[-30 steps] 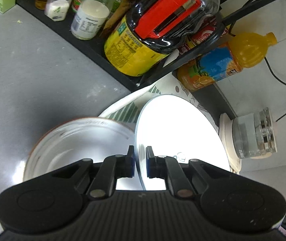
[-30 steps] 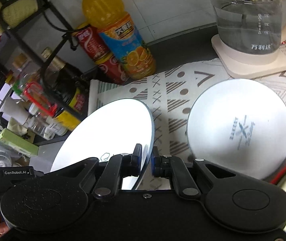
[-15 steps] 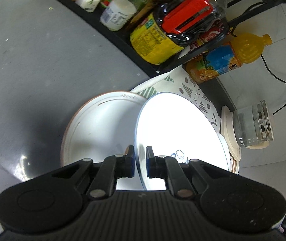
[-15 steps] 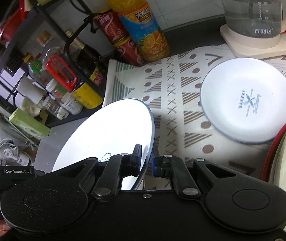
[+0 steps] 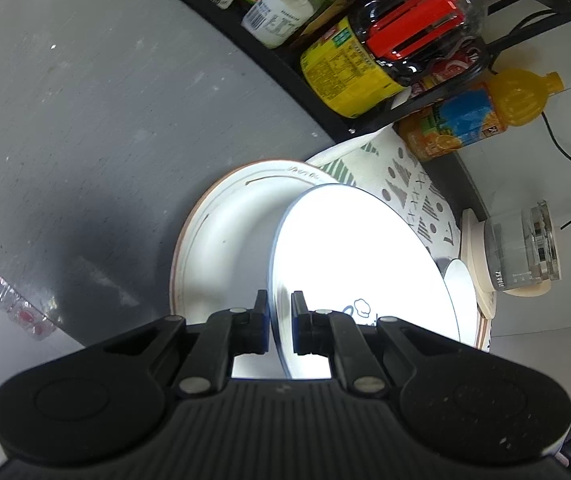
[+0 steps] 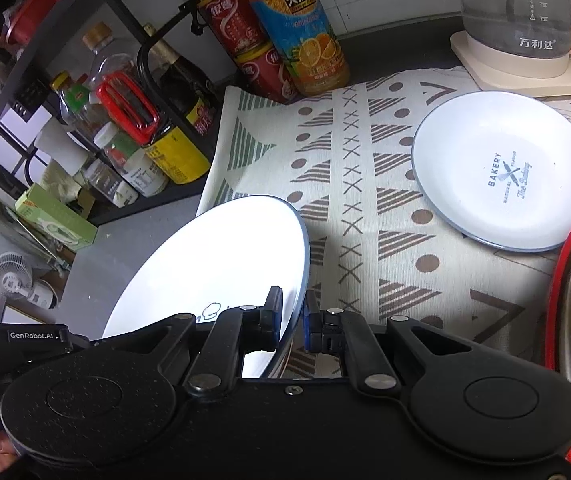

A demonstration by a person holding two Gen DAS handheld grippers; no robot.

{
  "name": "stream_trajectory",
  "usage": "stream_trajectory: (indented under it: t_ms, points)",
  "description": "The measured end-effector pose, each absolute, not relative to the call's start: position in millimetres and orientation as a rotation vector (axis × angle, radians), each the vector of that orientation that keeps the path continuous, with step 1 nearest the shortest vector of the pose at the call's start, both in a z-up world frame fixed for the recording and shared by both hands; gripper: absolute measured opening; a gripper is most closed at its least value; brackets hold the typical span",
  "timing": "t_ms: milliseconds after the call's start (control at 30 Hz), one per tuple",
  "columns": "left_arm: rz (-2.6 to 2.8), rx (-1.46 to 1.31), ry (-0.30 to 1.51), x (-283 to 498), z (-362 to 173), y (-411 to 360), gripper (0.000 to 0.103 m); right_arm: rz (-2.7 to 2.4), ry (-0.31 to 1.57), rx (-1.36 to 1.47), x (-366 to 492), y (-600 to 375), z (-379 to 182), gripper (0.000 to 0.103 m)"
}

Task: Organize plates and bowls
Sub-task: 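Carry the "Sweet" plate with both grippers over the gold-flower white plate, then lower the "Sweet" plate onto the flower plate and open both grippers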

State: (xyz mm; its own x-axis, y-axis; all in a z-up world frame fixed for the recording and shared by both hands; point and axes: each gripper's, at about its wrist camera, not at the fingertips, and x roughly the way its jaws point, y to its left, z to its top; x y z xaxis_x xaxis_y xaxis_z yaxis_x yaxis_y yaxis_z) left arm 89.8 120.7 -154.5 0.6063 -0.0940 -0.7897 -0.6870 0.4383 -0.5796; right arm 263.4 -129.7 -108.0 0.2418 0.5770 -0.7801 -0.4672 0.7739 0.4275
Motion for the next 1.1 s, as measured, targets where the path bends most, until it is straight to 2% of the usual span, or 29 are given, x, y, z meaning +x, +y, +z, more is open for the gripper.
stream_trajectory:
  t_ms: [1100]
  points:
    - [0.519,-1.102,0.928,88.6,-184.2,131.5,0.009,0.708,1.191,0.031,259.5,-109.0,-127.5,0.007]
